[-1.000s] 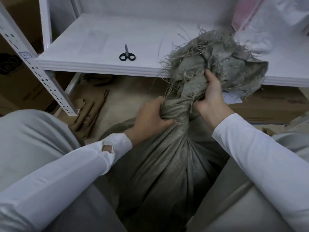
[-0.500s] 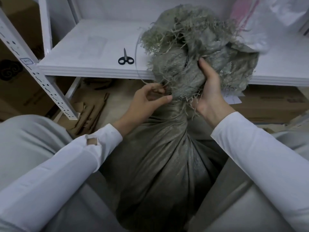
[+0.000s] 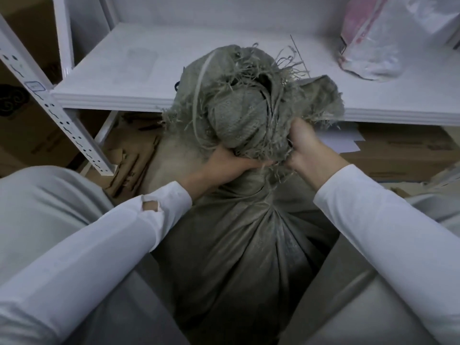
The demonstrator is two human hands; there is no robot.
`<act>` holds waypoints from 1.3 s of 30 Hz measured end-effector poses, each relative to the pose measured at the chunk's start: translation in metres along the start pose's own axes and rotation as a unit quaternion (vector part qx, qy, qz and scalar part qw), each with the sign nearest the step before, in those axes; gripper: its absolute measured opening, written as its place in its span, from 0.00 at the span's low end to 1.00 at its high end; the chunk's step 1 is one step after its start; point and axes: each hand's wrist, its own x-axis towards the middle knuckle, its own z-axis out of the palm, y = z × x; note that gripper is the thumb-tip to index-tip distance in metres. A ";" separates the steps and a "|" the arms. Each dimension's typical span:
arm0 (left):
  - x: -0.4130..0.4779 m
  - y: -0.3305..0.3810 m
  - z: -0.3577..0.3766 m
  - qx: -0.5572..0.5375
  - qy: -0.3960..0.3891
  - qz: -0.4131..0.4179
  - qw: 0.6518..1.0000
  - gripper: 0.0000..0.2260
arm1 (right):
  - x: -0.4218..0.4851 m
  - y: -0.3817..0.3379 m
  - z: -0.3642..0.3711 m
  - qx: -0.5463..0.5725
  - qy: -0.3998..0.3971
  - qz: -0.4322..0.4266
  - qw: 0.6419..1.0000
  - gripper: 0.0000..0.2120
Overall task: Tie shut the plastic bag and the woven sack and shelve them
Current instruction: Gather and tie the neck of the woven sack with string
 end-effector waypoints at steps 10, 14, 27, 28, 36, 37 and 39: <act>0.006 -0.007 -0.003 0.047 0.060 0.064 0.995 0.29 | -0.002 -0.015 -0.016 -0.334 0.061 -0.190 0.921 0.09; 0.013 -0.013 -0.009 0.061 0.057 0.016 0.996 0.36 | -0.005 -0.018 -0.015 -0.382 0.069 -0.307 0.869 0.13; 0.006 -0.011 -0.005 0.047 0.106 0.001 0.993 0.31 | -0.006 -0.049 -0.031 -0.371 0.238 -0.407 0.800 0.24; 0.005 -0.010 -0.003 0.072 0.113 -0.006 0.991 0.29 | -0.009 -0.043 -0.027 -0.373 0.213 -0.371 0.823 0.23; -0.001 -0.010 0.006 0.355 0.108 0.051 0.927 0.10 | -0.016 0.026 -0.001 -0.476 0.013 -0.201 0.856 0.49; -0.003 -0.008 0.008 0.380 0.100 0.059 0.918 0.11 | -0.013 0.028 -0.001 -0.461 0.024 -0.190 0.867 0.52; -0.005 -0.006 0.014 0.443 0.080 0.056 0.891 0.14 | -0.004 0.031 -0.005 -0.413 0.037 -0.188 0.890 0.51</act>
